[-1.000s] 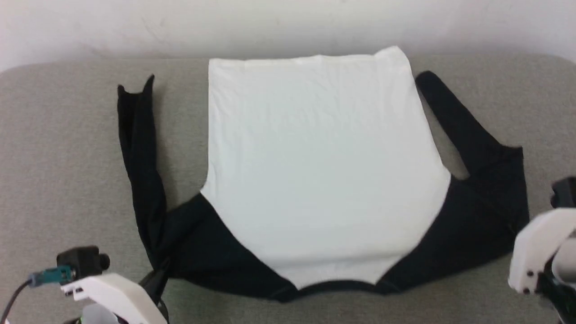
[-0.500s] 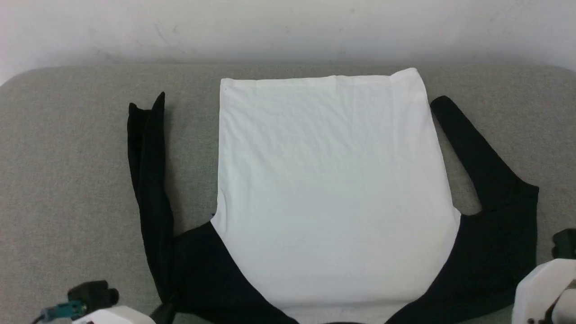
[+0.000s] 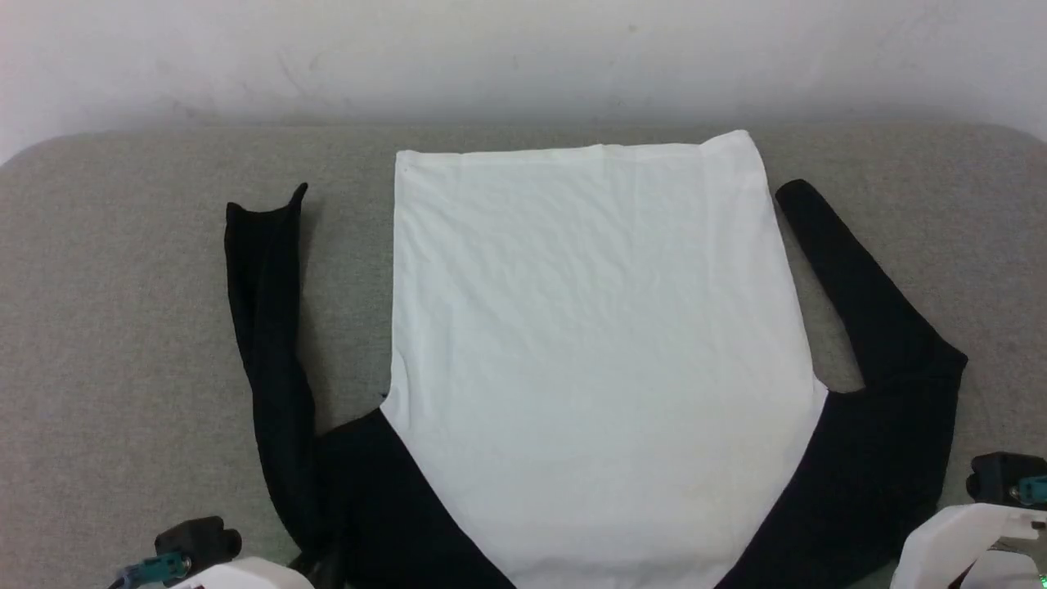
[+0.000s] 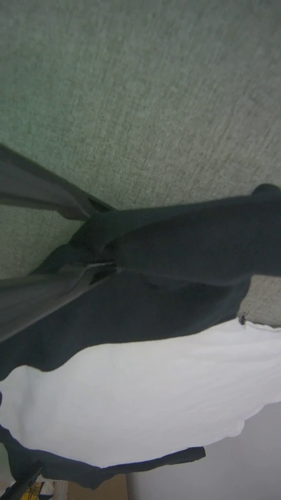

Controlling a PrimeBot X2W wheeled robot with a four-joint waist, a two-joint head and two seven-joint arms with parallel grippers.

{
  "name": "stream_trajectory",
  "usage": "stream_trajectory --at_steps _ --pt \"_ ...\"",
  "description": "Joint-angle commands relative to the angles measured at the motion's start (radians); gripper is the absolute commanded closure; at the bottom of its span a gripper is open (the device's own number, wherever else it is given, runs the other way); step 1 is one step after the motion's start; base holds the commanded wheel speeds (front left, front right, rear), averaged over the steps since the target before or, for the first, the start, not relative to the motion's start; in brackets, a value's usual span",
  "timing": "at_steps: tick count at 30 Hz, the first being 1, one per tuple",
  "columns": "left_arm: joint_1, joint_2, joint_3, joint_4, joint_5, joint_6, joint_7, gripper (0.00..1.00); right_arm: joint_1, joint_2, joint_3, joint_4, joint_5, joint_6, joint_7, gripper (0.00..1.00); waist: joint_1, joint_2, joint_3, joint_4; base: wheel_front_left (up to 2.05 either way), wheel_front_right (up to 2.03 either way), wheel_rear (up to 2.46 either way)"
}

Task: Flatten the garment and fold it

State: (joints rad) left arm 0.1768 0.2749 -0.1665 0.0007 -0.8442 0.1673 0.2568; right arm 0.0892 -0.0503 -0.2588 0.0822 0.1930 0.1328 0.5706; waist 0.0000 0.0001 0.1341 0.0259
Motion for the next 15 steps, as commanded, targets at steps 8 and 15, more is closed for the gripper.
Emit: stream_trajectory --at_steps 8,15 --pt "0.01 0.012 0.045 -0.044 0.065 0.024 -0.116 0.0 0.002 0.0 -0.01 -0.037 0.002 -0.002 -0.299 0.0 0.0 -0.0001 -0.017 -0.004 0.0 0.0 0.0" --pt "-0.071 0.068 0.097 -0.086 0.175 0.034 -0.267 0.0 -0.03 0.0 0.046 -0.079 -0.049 -0.002 -0.547 0.0 0.0 -0.0001 0.021 -0.028 0.0 0.0 0.0"
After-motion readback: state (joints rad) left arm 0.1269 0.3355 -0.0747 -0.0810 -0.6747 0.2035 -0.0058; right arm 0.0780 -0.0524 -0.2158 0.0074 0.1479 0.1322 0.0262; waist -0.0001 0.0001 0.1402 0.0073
